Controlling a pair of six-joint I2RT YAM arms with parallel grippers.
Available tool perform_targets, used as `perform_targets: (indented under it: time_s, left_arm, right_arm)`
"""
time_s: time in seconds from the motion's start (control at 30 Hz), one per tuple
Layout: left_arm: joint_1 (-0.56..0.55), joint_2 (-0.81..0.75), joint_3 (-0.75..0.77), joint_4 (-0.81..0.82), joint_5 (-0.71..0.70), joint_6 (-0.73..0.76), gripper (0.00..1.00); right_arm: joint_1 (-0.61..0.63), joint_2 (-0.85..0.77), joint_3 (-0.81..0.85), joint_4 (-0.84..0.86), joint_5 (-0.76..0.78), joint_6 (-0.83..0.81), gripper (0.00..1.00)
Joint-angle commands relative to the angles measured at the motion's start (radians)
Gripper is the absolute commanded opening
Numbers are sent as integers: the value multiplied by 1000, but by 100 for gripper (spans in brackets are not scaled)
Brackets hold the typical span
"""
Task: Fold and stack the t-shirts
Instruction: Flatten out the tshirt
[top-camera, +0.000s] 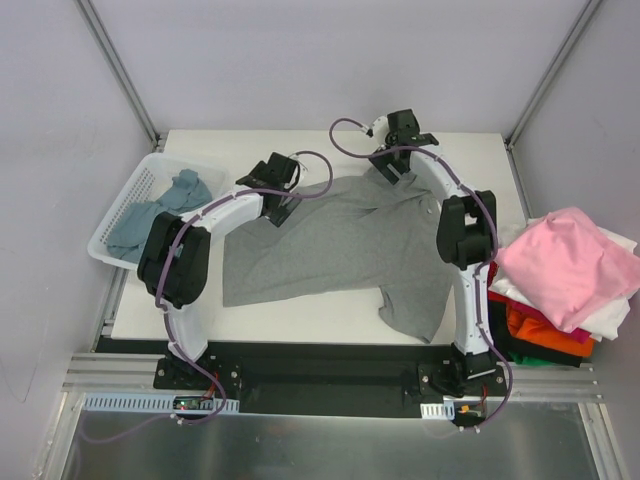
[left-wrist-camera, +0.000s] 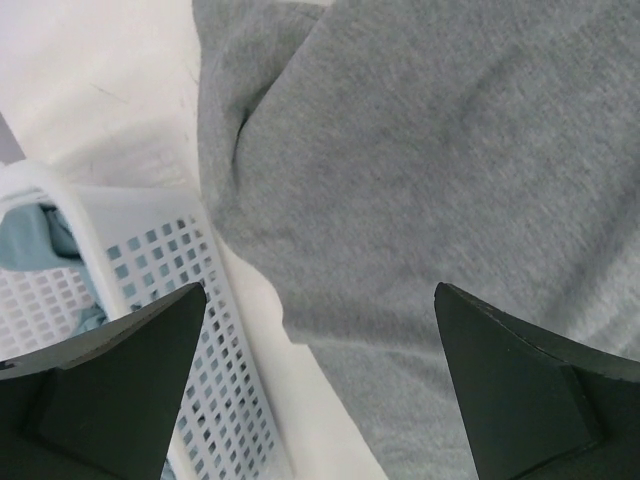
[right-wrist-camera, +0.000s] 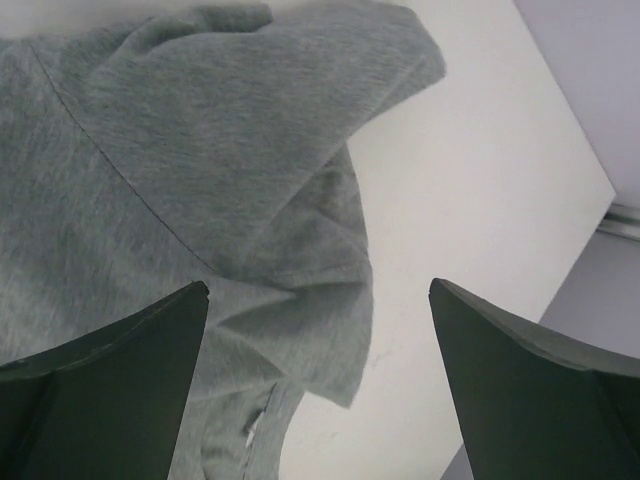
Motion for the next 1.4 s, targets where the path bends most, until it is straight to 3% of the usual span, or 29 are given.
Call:
perform_targets:
  time_s: [0.0, 0.2, 0.83, 1.37]
  left_arm:
    - [7, 45, 51, 19, 27, 8, 99]
    - [7, 73, 48, 21, 26, 0, 99]
    - [6, 92, 51, 24, -22, 52, 99]
    - [18, 250, 246, 65, -55, 128, 99]
  right_arm:
    - [1, 53, 61, 71, -43, -62, 97]
    - [6, 151, 136, 92, -43, -128, 97]
    - [-2, 332, 185, 381, 183, -504, 97]
    - [-57, 299, 119, 447, 252, -523, 97]
